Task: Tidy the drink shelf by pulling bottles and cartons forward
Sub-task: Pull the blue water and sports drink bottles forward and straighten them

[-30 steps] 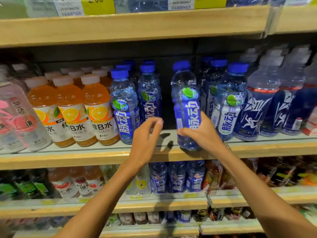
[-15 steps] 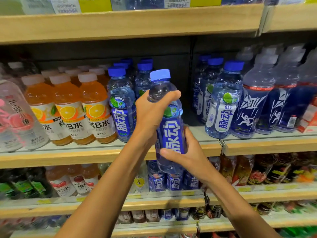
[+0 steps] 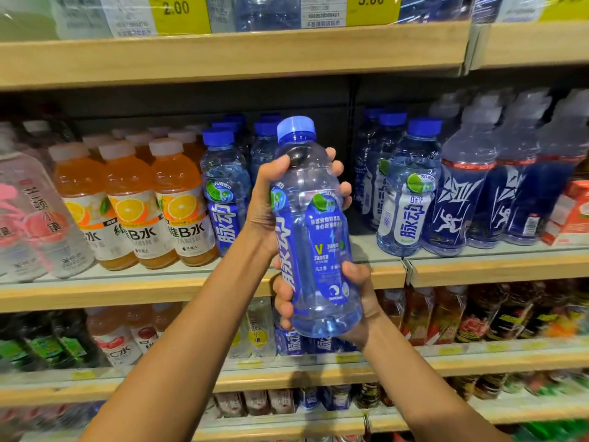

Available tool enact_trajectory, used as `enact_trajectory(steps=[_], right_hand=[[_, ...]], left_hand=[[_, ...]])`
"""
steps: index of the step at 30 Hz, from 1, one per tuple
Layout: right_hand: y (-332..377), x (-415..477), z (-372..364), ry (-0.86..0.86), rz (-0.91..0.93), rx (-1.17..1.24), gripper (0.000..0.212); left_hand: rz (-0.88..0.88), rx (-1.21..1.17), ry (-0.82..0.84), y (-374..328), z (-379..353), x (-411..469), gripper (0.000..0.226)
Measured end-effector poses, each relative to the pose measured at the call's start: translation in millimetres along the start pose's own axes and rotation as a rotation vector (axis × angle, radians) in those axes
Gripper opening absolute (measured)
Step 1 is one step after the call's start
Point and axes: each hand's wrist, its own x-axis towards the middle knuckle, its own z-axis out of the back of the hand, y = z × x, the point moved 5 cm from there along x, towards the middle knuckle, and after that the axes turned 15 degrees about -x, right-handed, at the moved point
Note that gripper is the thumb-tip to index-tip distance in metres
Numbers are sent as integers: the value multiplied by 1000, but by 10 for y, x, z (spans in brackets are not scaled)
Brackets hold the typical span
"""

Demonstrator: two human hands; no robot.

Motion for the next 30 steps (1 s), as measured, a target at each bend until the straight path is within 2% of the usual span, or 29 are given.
enact_trajectory(steps=[3, 5, 7, 8, 11, 14, 17, 19, 22, 26, 28, 30], right_hand=[[72, -95, 44, -156, -11, -52, 69], [112, -184, 151, -369, -38, -188, 82], [145, -297, 251, -594, -84, -346, 96], [178, -340, 288, -682, -69, -422, 90], [313, -340, 250, -791, 45, -691, 45], [335, -321, 237, -978, 80, -925, 49], [280, -292, 169, -1111, 83, -1117, 56], [240, -289, 125, -1167, 85, -1183, 58], [180, -285, 90, -1185, 36, -1240, 62], [184, -321, 150, -958, 11, -997, 64], [216, -340, 224, -789, -53, -813, 72], [236, -322, 265, -611, -99, -563, 76]], left_hand=[[-41, 235, -164, -68, 140, -86, 65], [-76, 521, -319, -137, 204, -163, 53], [-201, 729, -500, -257, 238, -250, 47], [-291, 805, -562, -320, 227, -295, 45], [-498, 989, -592, -396, 88, -370, 27], [-557, 1068, -585, -291, -52, -308, 28], [-680, 1030, -706, -218, -95, -279, 39], [-732, 992, -753, -218, -70, -287, 37], [-755, 965, -749, -242, -29, -302, 23], [-634, 792, -639, -336, 1, -299, 14], [-492, 670, -564, -377, 27, -289, 29], [-317, 496, -417, -361, 23, -253, 40]])
